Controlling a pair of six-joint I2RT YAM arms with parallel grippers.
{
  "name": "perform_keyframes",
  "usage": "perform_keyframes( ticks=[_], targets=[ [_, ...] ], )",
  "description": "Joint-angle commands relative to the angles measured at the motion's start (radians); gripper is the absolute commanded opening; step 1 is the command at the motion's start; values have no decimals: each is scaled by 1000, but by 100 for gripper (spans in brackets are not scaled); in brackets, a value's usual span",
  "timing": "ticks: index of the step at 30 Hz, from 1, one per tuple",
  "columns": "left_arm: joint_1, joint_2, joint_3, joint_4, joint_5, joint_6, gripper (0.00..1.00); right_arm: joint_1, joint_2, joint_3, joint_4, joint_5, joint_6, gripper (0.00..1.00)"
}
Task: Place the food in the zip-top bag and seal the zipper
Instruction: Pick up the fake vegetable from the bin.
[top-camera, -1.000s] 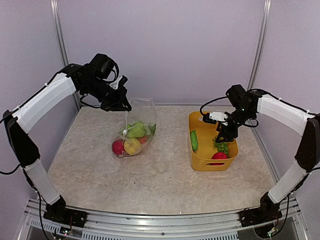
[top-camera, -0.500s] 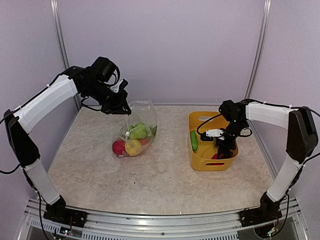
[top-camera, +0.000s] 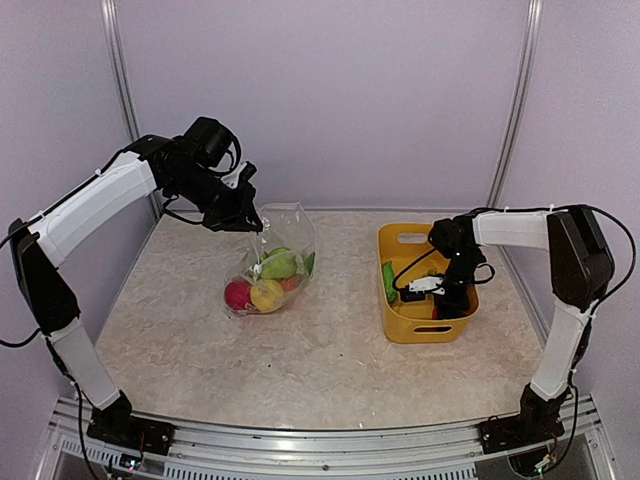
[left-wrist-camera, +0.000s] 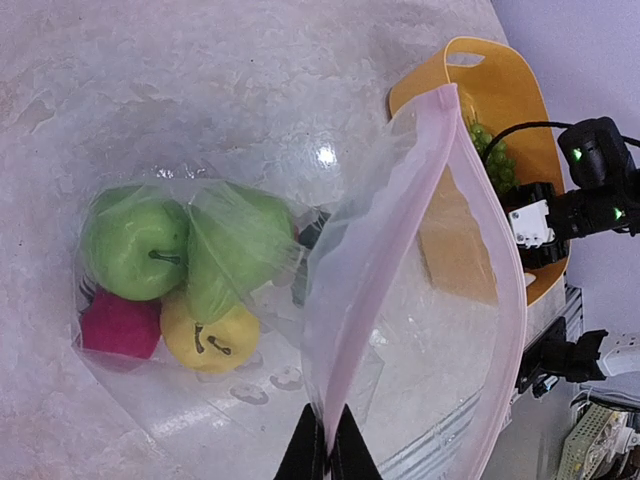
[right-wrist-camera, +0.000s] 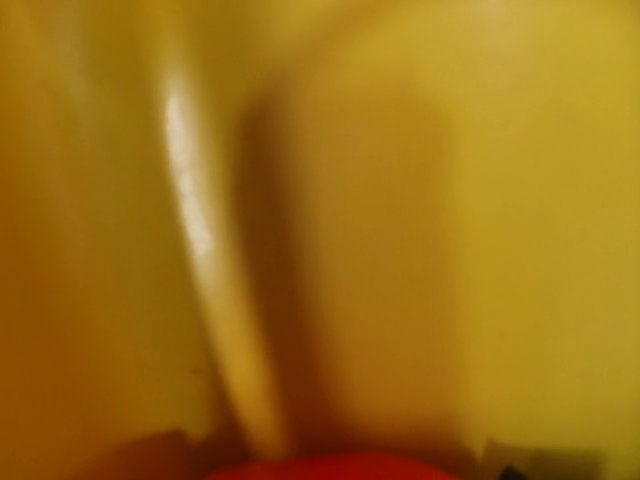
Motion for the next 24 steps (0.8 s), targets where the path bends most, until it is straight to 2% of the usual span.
perform_keyframes(
  ticks=[1, 3, 7, 18, 24],
  targets=[
    [-3, -28, -12, 14, -1, 4, 2, -1, 28, 75, -48, 3, 13, 54],
    [-3, -26, -14, 13, 0, 4, 2, -1, 22, 107, -57, -14, 19, 45],
    [-3, -28, -20, 18, 0, 4, 2, -2, -13, 179, -68, -53, 29, 39],
    [4, -28, -29, 28, -3, 7, 2, 11, -75, 431, -123, -292, 105, 39],
    [5, -30, -28, 41, -6, 1, 2, 100, -91, 568, -38, -397, 203, 39]
  ],
)
